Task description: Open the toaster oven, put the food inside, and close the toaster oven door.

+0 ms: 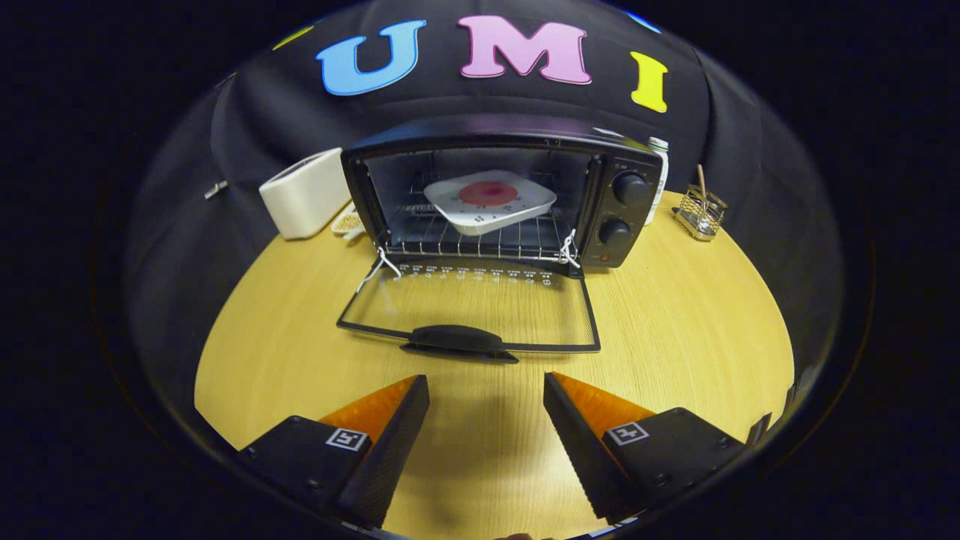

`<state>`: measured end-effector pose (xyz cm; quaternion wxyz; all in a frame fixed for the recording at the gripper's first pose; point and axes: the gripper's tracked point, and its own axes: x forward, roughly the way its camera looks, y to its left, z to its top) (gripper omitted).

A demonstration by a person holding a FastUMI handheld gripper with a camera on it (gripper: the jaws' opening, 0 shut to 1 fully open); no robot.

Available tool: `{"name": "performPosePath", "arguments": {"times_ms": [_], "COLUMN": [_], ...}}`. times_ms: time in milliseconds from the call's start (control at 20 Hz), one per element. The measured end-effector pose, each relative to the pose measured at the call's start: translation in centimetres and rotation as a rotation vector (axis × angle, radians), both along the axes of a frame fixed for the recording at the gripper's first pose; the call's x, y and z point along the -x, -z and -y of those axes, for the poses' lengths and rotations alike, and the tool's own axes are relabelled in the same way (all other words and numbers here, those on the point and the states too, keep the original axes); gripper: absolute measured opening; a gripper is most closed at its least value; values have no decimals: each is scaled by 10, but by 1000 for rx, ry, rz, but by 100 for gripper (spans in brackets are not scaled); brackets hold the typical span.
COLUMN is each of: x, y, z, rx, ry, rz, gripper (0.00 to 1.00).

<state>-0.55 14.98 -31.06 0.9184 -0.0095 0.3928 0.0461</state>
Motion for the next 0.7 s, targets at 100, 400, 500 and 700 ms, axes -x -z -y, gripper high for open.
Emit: {"name": "performPosePath", "arguments": {"times_ms": [100, 400, 500, 700], "x": [-2, -4, -10, -29], "y": [15, 50, 49, 52], "z": [-2, -8, -11, -5], "rx": [29, 68, 65, 23], "ry": [-9, -30, -43, 0], "rz": [-40, -126, -102, -121], "gripper": [99, 99, 99, 99]}}
